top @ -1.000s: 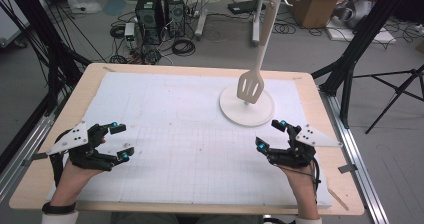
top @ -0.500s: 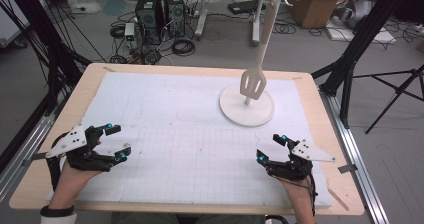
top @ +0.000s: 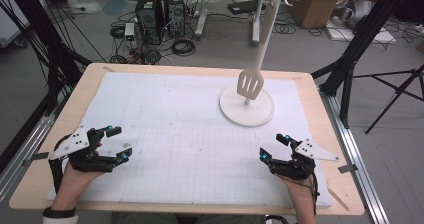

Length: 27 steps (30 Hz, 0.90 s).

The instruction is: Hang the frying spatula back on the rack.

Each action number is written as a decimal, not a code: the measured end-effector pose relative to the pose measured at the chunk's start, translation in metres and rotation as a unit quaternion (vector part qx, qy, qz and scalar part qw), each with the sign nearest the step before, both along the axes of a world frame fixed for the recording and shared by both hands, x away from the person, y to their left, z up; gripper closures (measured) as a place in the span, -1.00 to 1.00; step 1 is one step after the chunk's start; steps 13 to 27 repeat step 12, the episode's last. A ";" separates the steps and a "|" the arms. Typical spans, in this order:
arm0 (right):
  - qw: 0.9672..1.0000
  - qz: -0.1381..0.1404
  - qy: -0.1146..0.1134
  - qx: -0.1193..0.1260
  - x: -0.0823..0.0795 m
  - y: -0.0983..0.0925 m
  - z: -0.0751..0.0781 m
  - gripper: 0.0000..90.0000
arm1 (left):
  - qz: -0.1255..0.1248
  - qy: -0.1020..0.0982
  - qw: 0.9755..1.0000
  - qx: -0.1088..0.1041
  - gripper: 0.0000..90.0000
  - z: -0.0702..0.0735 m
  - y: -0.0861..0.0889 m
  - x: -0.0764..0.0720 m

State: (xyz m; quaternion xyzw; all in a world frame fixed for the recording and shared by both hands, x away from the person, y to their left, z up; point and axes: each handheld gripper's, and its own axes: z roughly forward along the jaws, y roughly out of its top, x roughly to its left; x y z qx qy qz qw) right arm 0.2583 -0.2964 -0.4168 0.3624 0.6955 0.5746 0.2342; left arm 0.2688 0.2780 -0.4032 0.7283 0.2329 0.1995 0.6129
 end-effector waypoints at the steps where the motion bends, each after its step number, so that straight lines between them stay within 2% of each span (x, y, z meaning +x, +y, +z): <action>1: 1.000 -0.003 0.000 0.000 0.000 -0.001 0.000 -0.64 | 0.001 -0.001 1.000 0.000 -0.61 0.000 0.000 0.000; 2: 1.000 -0.003 -0.006 -0.003 0.001 -0.002 0.000 -0.64 | 0.003 0.000 1.000 -0.003 -0.61 0.000 0.000 -0.001; 8: 1.000 -0.005 0.000 0.000 0.001 -0.003 -0.001 -0.64 | 0.002 0.002 1.000 -0.003 -0.61 -0.001 -0.001 -0.001; 11: 1.000 -0.002 0.005 -0.007 0.002 -0.002 -0.001 -0.63 | 0.002 0.004 1.000 0.000 -0.61 -0.001 -0.001 -0.001; 27: 1.000 -0.001 0.005 -0.009 0.003 -0.002 -0.001 -0.63 | 0.002 0.004 1.000 0.000 -0.61 -0.001 -0.001 -0.002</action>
